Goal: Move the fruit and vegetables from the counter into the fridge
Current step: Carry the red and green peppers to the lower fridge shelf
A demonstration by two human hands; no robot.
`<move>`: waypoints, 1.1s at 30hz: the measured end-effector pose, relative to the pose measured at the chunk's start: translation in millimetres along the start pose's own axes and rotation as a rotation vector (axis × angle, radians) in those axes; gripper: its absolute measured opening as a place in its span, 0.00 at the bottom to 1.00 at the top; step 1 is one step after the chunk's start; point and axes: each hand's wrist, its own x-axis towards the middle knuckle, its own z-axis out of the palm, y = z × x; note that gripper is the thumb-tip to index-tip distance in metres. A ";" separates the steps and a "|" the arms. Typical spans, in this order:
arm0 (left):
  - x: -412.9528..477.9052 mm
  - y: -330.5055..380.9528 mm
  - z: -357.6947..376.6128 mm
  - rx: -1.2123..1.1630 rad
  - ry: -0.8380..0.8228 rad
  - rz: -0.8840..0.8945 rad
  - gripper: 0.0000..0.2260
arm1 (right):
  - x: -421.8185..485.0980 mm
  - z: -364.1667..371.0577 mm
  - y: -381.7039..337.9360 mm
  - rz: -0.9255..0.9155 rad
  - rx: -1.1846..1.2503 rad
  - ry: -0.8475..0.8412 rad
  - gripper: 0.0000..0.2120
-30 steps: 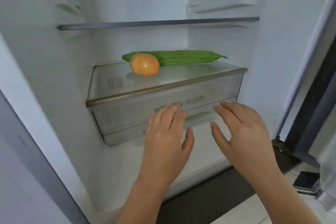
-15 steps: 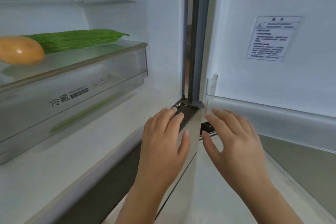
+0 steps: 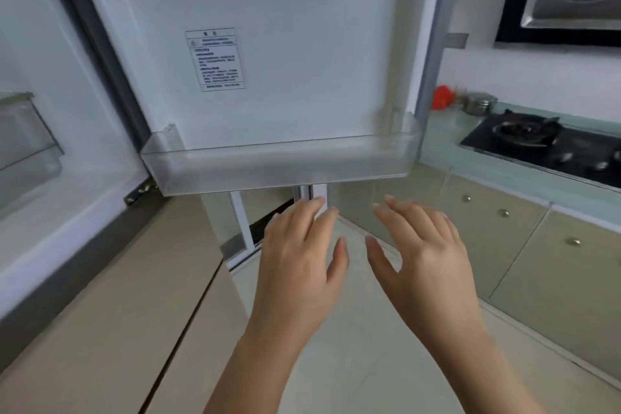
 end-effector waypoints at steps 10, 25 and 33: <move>-15.0 164.2 68.4 -0.318 -0.205 0.294 0.14 | -75.9 -130.9 103.7 0.305 -0.318 0.078 0.18; -32.0 373.4 160.2 -0.832 -0.424 0.720 0.16 | -178.0 -263.5 200.3 0.830 -0.851 0.174 0.16; 8.9 434.4 220.8 -0.991 -0.402 0.836 0.17 | -159.7 -284.2 256.9 0.943 -1.055 0.306 0.16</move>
